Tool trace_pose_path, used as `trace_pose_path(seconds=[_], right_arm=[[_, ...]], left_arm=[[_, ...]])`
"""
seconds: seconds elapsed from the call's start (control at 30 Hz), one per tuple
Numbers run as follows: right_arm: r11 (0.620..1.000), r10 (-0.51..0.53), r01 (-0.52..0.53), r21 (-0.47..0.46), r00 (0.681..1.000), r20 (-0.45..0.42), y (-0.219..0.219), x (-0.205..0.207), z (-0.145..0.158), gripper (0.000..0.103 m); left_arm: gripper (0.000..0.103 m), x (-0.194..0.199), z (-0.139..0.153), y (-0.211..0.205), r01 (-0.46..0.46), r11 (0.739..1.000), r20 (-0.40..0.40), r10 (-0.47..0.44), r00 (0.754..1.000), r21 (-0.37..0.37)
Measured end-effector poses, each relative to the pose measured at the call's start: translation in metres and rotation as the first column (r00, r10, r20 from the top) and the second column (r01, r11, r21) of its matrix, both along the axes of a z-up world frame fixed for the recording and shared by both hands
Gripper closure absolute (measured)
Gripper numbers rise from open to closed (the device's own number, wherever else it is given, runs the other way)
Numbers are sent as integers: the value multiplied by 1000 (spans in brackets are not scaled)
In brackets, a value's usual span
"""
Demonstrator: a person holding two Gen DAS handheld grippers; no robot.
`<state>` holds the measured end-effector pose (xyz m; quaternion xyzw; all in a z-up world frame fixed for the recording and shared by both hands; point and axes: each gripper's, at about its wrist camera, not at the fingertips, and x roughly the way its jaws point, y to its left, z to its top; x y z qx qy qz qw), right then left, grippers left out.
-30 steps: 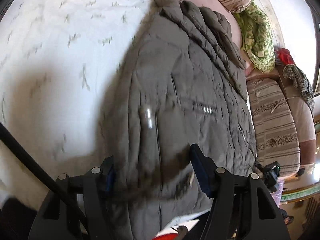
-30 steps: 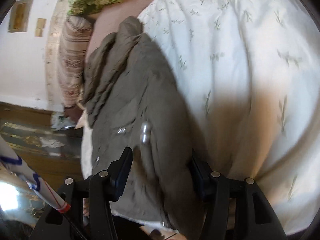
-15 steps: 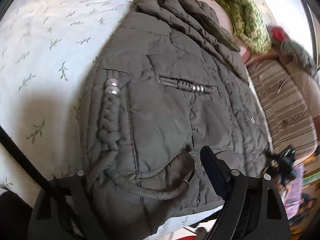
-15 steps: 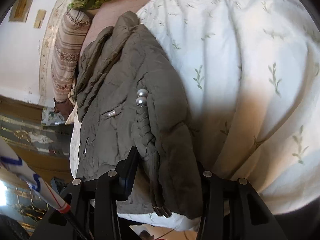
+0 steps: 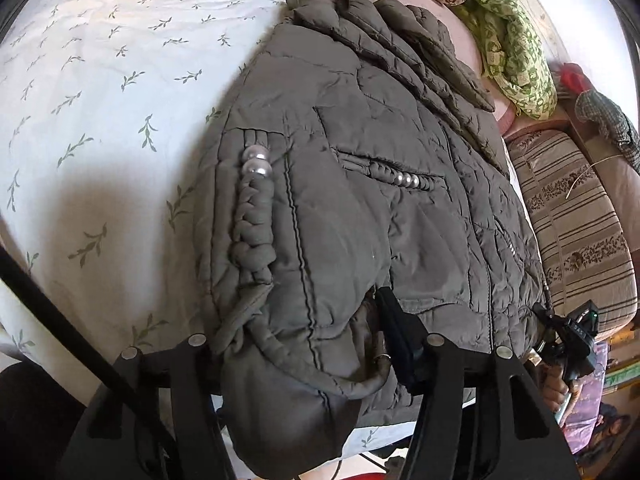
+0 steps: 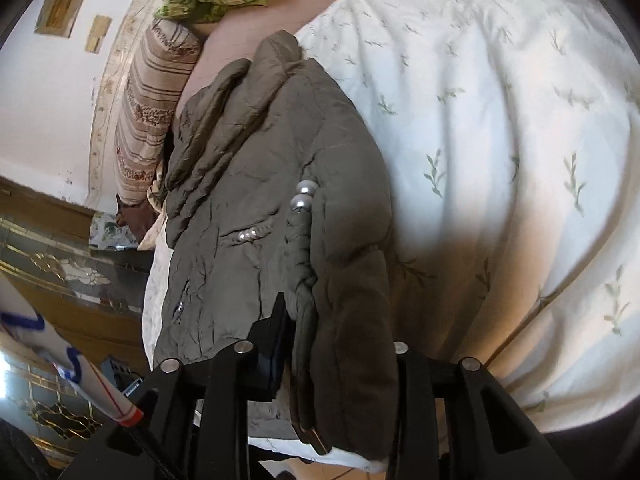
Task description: Fold large clothes
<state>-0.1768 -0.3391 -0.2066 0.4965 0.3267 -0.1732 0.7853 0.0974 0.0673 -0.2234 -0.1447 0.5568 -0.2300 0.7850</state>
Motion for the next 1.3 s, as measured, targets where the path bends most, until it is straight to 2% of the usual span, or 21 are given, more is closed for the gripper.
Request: trace_pose_path(seconds=[0.13,0.2,0.23,0.27,0.3,0.4,0.5,0.6,0.73,0.83,1.03,1.13,1.3], right_arm=[[1000,-11,11,10,1000,-5,2,2,-6,63],[1000,-14,14,3,1000,-17,2,2,-7,62],[1000,-16,16,1,1000,-23,2,2,-7,62],[1000,-22,22,-1,999,-31,3,1,-7,63],[1000,-26,26,-4,999,-35,4,2,-6,65],[1000,-18,18,-6,999,-29,7,3,3,76],[1000,-8,8,-5,1000,-3,11,3,19,82],[999,14,-13,-36,1000,23,23,0,42,84],[997,51,-49,-64,998,33,39,-11,60,84],[996,75,-74,-58,997,19,51,-27,60,84],[997,70,-71,-19,996,-62,62,-51,30,84],[998,61,-62,-9,995,-75,60,-48,27,84],[992,91,-95,-79,994,-57,57,-25,57,84]], left_arm=[[35,-4,1,-7,-13,1000,2,13,1000,2],[35,-7,3,-15,-5,999,17,4,1000,53],[41,-8,4,-17,-5,997,21,3,1000,81],[58,-8,5,-18,-10,994,21,8,1000,108],[67,-8,7,-18,-12,995,7,12,1000,103],[76,-6,18,-10,-44,997,-2,44,999,59],[79,-14,44,-5,-63,997,38,61,997,46],[80,-28,70,-1,-50,997,97,45,994,50],[81,-47,86,12,-40,998,127,33,991,48],[81,-59,77,25,-43,998,103,38,994,50],[80,-70,48,27,-43,989,70,34,997,140],[81,-65,59,18,-36,985,111,17,994,170],[81,-51,104,11,-49,985,242,8,970,166]])
